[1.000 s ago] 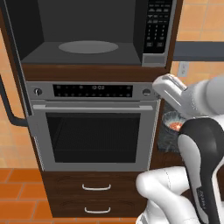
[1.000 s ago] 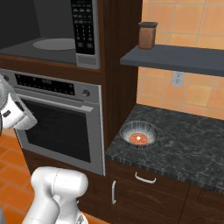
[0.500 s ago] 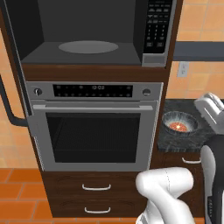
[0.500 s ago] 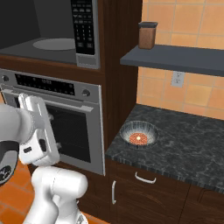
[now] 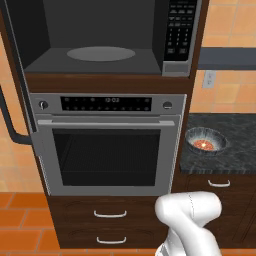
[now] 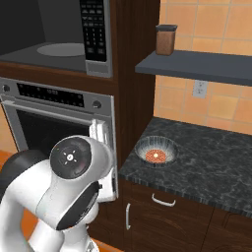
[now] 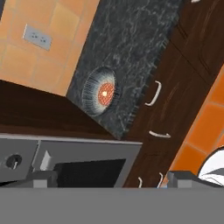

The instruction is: Open the microwave, place the bowl with waffle inside the microwave, then close the microwave door and turn it on.

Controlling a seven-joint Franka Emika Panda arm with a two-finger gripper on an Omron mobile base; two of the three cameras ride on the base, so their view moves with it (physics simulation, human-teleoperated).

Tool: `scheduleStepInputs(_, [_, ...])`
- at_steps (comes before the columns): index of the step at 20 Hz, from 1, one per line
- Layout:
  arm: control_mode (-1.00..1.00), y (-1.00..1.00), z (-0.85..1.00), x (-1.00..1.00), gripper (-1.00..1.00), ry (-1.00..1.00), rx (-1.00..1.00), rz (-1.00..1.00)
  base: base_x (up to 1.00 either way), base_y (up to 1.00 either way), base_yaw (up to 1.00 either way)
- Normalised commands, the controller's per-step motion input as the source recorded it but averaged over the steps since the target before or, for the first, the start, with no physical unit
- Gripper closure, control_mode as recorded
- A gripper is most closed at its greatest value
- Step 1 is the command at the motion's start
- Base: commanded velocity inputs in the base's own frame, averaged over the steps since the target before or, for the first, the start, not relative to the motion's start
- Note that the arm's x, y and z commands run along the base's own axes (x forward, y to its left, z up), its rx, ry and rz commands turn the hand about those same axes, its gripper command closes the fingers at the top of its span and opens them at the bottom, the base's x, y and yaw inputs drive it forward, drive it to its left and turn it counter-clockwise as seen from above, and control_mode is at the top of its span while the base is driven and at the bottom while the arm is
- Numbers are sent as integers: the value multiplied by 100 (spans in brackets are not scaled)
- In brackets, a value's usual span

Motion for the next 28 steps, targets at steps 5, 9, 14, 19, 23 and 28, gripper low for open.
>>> scheduleStepInputs(5, [-100,-85,-43,48,-100,7,8,0,0,0,0])
scheduleStepInputs(9, [-100,-57,-45,52,-100,8,4,1,0,0,0])
scheduleStepInputs(14, [-100,-21,-58,56,-100,5,0,3,0,0,0])
scheduleStepInputs(19, [-100,-18,-36,43,-100,0,5,15,0,0,0])
scheduleStepInputs(23, [-100,0,-20,69,-100,5,1,16,0,0,0])
scheduleStepInputs(28, [-100,-6,-22,61,-100,16,0,5,0,0,0])
